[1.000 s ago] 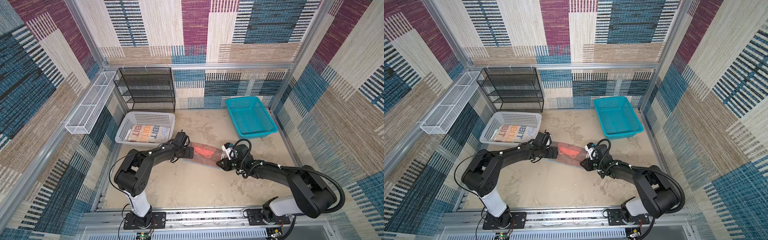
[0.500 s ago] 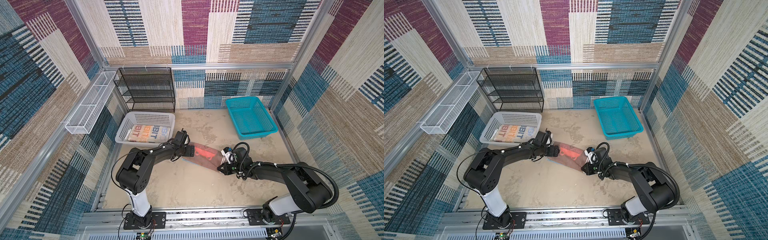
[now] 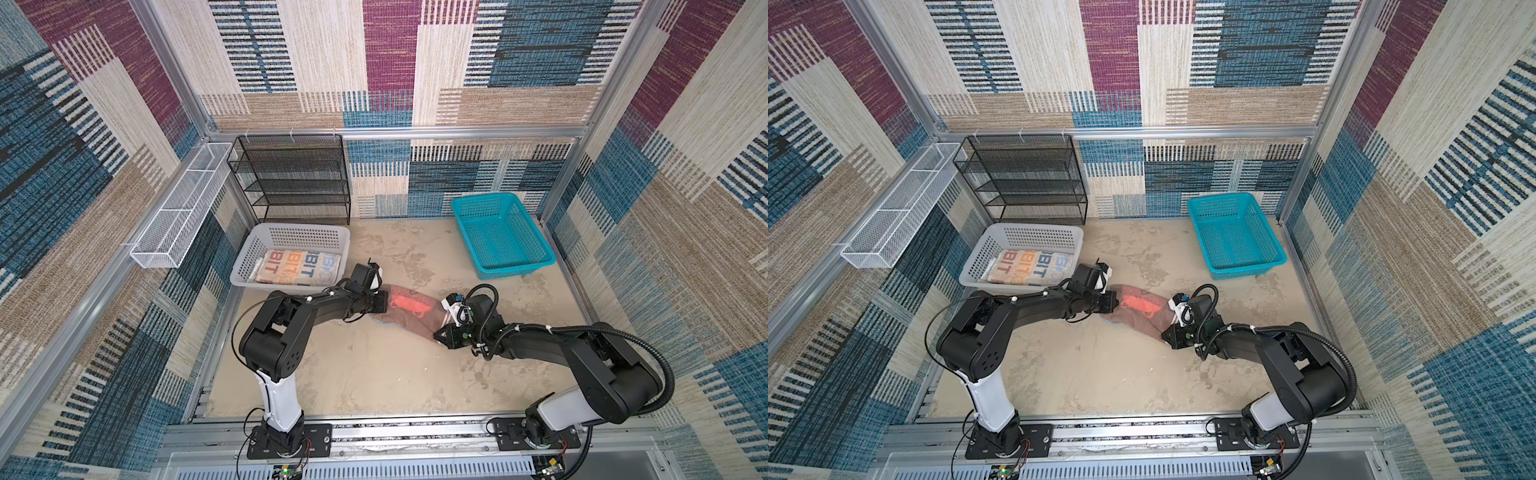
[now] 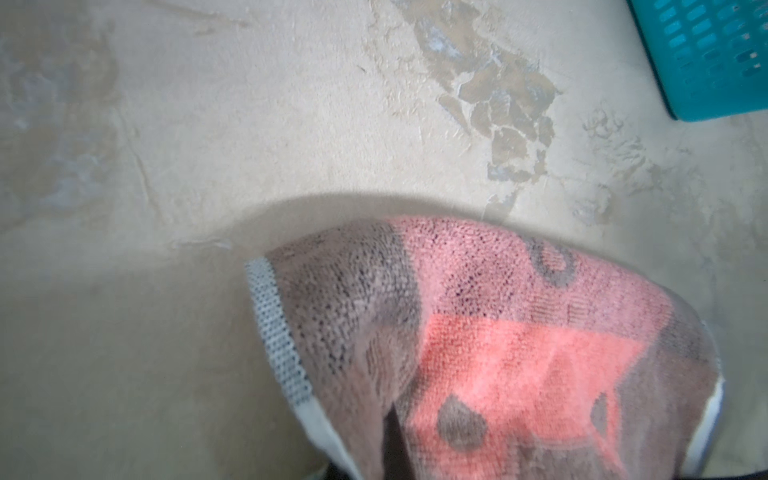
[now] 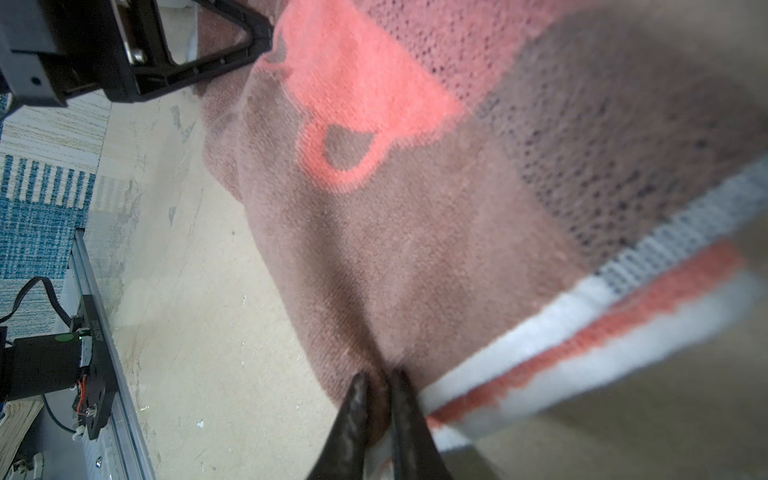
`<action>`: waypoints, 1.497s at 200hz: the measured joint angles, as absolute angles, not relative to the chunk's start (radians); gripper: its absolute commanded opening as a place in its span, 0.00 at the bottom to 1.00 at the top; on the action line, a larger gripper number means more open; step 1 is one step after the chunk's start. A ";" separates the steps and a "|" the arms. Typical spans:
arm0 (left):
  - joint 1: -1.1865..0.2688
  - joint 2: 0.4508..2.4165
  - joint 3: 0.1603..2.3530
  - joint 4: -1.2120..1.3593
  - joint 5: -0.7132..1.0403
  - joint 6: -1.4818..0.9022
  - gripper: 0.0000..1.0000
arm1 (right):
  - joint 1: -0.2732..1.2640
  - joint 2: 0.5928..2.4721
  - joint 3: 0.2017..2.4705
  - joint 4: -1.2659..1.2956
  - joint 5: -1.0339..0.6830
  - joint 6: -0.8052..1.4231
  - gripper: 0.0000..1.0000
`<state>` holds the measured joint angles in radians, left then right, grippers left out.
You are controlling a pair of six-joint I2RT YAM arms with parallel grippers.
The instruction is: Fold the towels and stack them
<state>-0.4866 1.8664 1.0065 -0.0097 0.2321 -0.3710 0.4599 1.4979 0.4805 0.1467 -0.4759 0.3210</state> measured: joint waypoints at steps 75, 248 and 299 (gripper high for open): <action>-0.485 1.836 1.222 -0.352 0.072 -0.309 0.00 | 0.459 1.377 0.494 0.134 -0.301 0.329 0.68; -0.265 1.845 1.831 -0.910 -0.381 -0.005 0.00 | 0.459 1.407 0.598 0.205 -0.201 0.230 0.73; -0.189 1.893 1.909 -0.917 -0.443 0.052 0.00 | 0.459 1.414 0.627 0.204 -0.218 0.215 0.73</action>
